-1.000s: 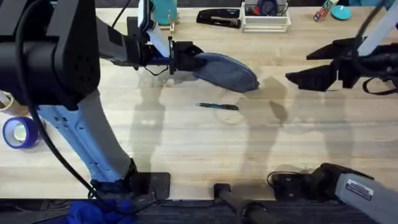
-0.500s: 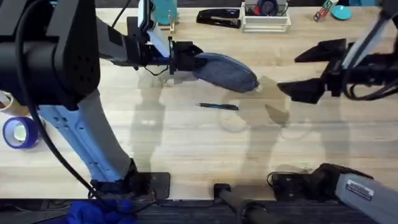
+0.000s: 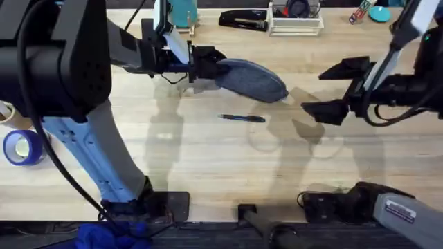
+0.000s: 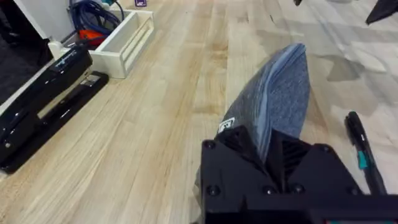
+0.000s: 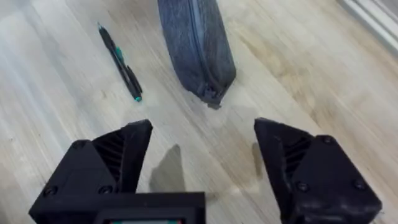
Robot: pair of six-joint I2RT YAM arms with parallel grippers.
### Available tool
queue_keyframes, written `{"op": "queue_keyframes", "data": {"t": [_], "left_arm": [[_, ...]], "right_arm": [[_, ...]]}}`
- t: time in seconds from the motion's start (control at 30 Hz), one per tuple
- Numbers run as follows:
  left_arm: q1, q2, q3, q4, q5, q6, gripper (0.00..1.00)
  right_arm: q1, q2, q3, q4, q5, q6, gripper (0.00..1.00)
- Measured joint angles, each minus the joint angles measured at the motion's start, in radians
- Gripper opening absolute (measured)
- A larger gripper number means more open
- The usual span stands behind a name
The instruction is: Unzip the bag, pick up the pens from the table one at a time and place them inside, then zip the bag closed.
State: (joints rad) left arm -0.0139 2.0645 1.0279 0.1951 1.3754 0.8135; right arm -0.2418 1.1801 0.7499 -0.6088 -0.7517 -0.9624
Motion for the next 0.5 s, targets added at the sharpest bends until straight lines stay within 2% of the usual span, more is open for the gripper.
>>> {"op": "queue_keyframes", "data": {"t": [0.23,0.5], "left_arm": [[0.000,0.000,0.000,0.000,0.000,0.000,0.042],[0.000,0.000,0.000,0.000,0.000,0.000,0.043]], "right_arm": [[0.032,0.000,-0.047,0.066,0.000,-0.013,0.997],[0.068,0.000,-0.121,0.123,0.000,-0.140,0.997]]}}
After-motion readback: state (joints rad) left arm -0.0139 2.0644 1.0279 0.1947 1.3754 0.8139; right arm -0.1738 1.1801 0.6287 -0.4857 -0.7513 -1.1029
